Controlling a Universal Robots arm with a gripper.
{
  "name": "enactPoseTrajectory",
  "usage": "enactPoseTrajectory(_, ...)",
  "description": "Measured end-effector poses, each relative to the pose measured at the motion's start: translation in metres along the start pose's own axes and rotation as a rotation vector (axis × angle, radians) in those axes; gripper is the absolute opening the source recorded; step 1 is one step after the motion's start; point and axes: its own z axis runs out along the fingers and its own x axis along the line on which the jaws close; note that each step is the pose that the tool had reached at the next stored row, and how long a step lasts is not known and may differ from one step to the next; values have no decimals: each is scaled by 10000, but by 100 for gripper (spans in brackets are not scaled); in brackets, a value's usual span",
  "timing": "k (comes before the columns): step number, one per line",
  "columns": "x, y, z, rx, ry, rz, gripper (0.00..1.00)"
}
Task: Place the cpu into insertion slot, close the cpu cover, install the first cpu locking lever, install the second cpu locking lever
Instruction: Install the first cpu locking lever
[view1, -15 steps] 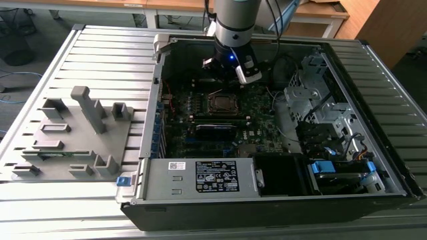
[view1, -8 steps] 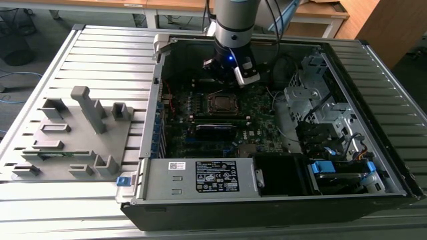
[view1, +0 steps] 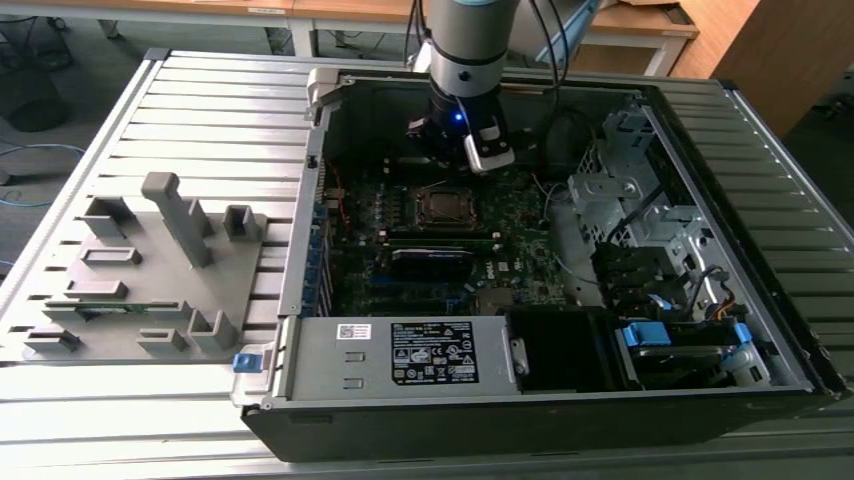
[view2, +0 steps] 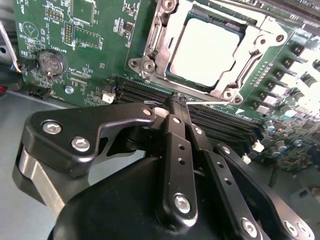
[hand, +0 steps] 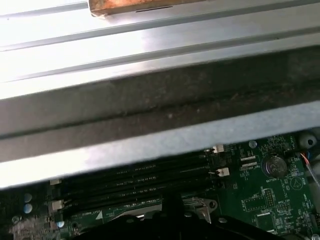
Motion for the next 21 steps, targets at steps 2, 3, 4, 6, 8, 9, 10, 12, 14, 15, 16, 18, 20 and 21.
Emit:
enactPoseTrajectory(2, 6, 26, 9, 4, -13, 79, 11)
enactPoseTrajectory(3, 10, 42, 13, 4, -19, 111, 11)
enactPoseTrajectory(4, 12, 52, 17, 6, -24, 138, 11)
enactPoseTrajectory(6, 14, 60, 23, 11, -43, 230, 11)
enactPoseTrajectory(8, 14, 59, 29, 23, -75, 414, 11)
enactPoseTrajectory(9, 14, 60, 32, 28, -92, 511, 11)
enactPoseTrajectory(10, 14, 61, 35, 30, -105, 587, 11)
enactPoseTrajectory(12, 16, 64, 42, 32, -127, 707, 11)
enactPoseTrajectory(14, 17, 69, 47, 38, -146, 823, 11)
enactPoseTrajectory(15, 18, 73, 51, 39, -154, 868, 11)
enactPoseTrajectory(16, 19, 76, 55, 38, -163, 911, 11)
enactPoseTrajectory(18, 20, 79, 63, 40, -182, 1014, 11)
enactPoseTrajectory(20, 21, 82, 70, 46, -203, 1124, 11)
enactPoseTrajectory(21, 22, 84, 73, 46, -210, 1162, 11)
